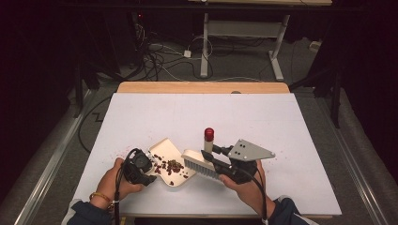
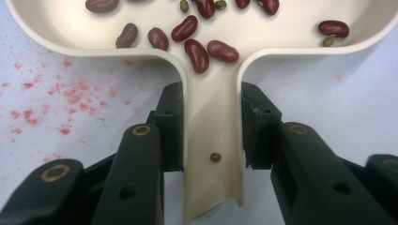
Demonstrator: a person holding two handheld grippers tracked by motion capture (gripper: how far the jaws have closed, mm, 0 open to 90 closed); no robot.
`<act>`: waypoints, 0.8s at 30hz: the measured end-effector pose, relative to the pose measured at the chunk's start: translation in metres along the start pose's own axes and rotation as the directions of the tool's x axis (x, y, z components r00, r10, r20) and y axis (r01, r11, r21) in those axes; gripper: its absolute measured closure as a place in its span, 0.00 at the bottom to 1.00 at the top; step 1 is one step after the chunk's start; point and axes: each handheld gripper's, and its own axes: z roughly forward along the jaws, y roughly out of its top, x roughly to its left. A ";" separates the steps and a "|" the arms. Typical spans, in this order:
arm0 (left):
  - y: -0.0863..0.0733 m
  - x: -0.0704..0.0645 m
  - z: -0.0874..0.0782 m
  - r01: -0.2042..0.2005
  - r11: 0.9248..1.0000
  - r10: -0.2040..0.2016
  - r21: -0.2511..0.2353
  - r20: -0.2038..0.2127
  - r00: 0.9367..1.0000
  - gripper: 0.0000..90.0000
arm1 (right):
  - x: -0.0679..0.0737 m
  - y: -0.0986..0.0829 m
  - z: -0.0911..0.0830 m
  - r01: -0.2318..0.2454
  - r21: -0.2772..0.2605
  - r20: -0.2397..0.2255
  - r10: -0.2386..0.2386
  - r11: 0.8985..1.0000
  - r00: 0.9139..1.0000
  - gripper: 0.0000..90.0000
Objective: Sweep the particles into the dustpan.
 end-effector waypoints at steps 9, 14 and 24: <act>-0.001 -0.002 -0.002 -0.004 1.000 0.004 0.017 -0.002 1.000 0.71 | -0.007 -0.006 0.000 0.065 0.048 0.086 -0.069 0.997 0.994 0.79; -0.001 -0.002 -0.001 -0.004 1.000 0.004 0.019 -0.010 1.000 0.71 | 0.000 -0.012 0.006 0.048 0.065 0.043 -0.051 0.997 0.998 0.79; -0.004 -0.001 -0.003 -0.001 1.000 0.001 0.018 -0.004 1.000 0.71 | 0.005 0.001 -0.002 0.053 0.005 0.022 -0.053 0.999 0.998 0.79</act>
